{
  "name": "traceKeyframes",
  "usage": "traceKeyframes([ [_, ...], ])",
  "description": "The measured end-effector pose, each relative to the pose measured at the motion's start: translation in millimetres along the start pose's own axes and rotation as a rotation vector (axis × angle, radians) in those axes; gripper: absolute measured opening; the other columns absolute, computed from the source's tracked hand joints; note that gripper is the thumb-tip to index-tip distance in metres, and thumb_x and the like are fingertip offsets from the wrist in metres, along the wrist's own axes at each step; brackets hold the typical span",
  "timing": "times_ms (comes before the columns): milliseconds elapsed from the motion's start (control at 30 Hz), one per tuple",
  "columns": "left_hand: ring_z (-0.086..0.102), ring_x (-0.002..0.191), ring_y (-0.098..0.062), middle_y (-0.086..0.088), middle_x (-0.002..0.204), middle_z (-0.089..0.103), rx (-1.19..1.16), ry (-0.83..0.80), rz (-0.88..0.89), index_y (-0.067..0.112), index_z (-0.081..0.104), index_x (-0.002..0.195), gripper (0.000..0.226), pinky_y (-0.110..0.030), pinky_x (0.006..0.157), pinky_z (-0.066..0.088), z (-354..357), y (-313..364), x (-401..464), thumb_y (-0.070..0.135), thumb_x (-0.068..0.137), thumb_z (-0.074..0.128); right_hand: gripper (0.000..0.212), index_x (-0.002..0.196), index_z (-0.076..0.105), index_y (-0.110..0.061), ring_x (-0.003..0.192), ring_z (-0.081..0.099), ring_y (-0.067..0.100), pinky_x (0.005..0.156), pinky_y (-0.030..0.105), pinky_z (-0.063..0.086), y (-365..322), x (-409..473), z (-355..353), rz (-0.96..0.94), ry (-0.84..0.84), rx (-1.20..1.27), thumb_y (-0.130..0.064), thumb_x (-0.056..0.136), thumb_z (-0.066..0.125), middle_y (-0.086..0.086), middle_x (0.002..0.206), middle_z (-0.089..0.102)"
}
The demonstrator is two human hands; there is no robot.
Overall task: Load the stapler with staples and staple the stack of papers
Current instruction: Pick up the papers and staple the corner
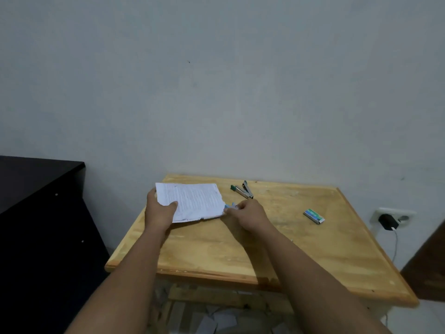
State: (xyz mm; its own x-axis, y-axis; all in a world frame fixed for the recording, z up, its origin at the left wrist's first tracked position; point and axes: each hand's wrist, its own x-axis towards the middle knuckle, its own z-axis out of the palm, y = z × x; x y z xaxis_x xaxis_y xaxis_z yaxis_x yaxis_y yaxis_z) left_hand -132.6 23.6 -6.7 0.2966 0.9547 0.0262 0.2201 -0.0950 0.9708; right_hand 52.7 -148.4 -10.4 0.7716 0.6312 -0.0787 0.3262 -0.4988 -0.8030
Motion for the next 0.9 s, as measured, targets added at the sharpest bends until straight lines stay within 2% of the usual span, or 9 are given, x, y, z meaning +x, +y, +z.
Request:
traceKeyframes([
  [100,0.058,0.125,-0.037,-0.013,0.144,0.057,0.252,0.019,0.041,0.027,0.018,0.164,0.084,-0.046,0.094,0.049,-1.8,1.4,14.2,0.015,0.097,0.067,0.020,0.092,0.070,-0.007,0.072,0.058,0.020,0.054,0.026,0.035,0.7,11.3,-14.3,-0.047,0.039,-0.199,-0.027,0.091,0.072,0.005,0.083,0.065],
  [233,0.044,0.137,-0.038,-0.010,0.156,0.040,0.637,0.041,0.130,0.023,0.040,0.156,0.066,-0.051,0.103,0.045,6.7,-6.1,20.8,0.039,0.097,0.066,0.016,0.100,0.074,-0.010,0.081,0.064,0.024,0.056,0.027,0.040,-1.8,32.2,-14.6,-0.069,0.030,-0.392,-0.022,0.091,0.068,0.005,0.089,0.068],
  [367,0.027,0.152,-0.034,-0.001,0.167,0.033,0.894,-0.094,0.229,0.032,0.053,0.149,0.067,-0.055,0.119,0.029,19.9,-20.7,24.0,0.070,0.094,0.052,0.021,0.098,0.072,-0.012,0.079,0.061,0.022,0.058,0.029,0.041,-7.9,50.8,0.8,-0.080,0.084,-0.549,-0.032,0.093,0.069,-0.002,0.076,0.058],
  [500,0.018,0.157,-0.033,0.000,0.171,0.028,0.991,-0.156,0.246,0.037,0.045,0.155,0.073,-0.060,0.126,0.011,28.9,-36.6,20.4,0.078,0.095,0.038,0.023,0.101,0.067,-0.017,0.077,0.057,0.020,0.055,0.029,0.037,-12.7,66.9,16.7,-0.089,0.146,-0.561,-0.039,0.093,0.069,-0.007,0.076,0.054],
  [600,0.017,0.158,-0.033,-0.001,0.172,0.026,1.015,-0.137,0.285,0.037,0.040,0.158,0.073,-0.061,0.126,0.008,29.7,-40.7,23.7,0.077,0.097,0.035,0.029,0.087,0.061,-0.021,0.076,0.057,0.019,0.057,0.029,0.037,-17.5,75.3,23.8,-0.118,0.157,-0.550,-0.048,0.093,0.069,-0.007,0.074,0.053],
  [700,0.016,0.158,-0.033,-0.001,0.172,0.025,1.040,-0.160,0.271,0.038,0.038,0.159,0.073,-0.062,0.126,0.008,27.0,-40.6,36.4,0.076,0.097,0.034,0.036,0.080,0.063,-0.019,0.083,0.063,0.024,0.061,0.032,0.037,-17.4,84.7,22.7,-0.172,0.228,-0.535,-0.052,0.093,0.062,0.001,0.091,0.062],
  [767,0.017,0.158,-0.032,0.000,0.172,0.025,1.067,-0.165,0.266,0.038,0.038,0.159,0.073,-0.063,0.125,0.009,23.0,-42.1,44.0,0.076,0.097,0.033,0.032,0.101,0.070,-0.017,0.104,0.062,0.031,0.072,0.036,0.044,-15.1,90.8,16.9,-0.211,0.296,-0.569,-0.045,0.098,0.055,0.007,0.111,0.061],
  [833,0.018,0.158,-0.032,0.000,0.172,0.026,1.075,-0.165,0.274,0.038,0.038,0.159,0.073,-0.064,0.125,0.009,21.0,-44.3,49.8,0.076,0.097,0.033,0.036,0.127,0.065,-0.021,0.122,0.053,0.033,0.090,0.044,0.047,-11.6,97.5,7.2,-0.172,0.246,-0.696,-0.043,0.101,0.054,0.010,0.130,0.055],
  [900,0.019,0.157,-0.031,-0.001,0.172,0.026,1.082,-0.167,0.285,0.037,0.038,0.159,0.073,-0.065,0.125,0.008,20.1,-44.8,52.4,0.076,0.097,0.032,0.034,0.128,0.065,-0.022,0.120,0.055,0.032,0.093,0.045,0.051,-7.6,103.1,-3.3,-0.109,0.141,-0.769,-0.038,0.100,0.055,0.008,0.128,0.055],
])
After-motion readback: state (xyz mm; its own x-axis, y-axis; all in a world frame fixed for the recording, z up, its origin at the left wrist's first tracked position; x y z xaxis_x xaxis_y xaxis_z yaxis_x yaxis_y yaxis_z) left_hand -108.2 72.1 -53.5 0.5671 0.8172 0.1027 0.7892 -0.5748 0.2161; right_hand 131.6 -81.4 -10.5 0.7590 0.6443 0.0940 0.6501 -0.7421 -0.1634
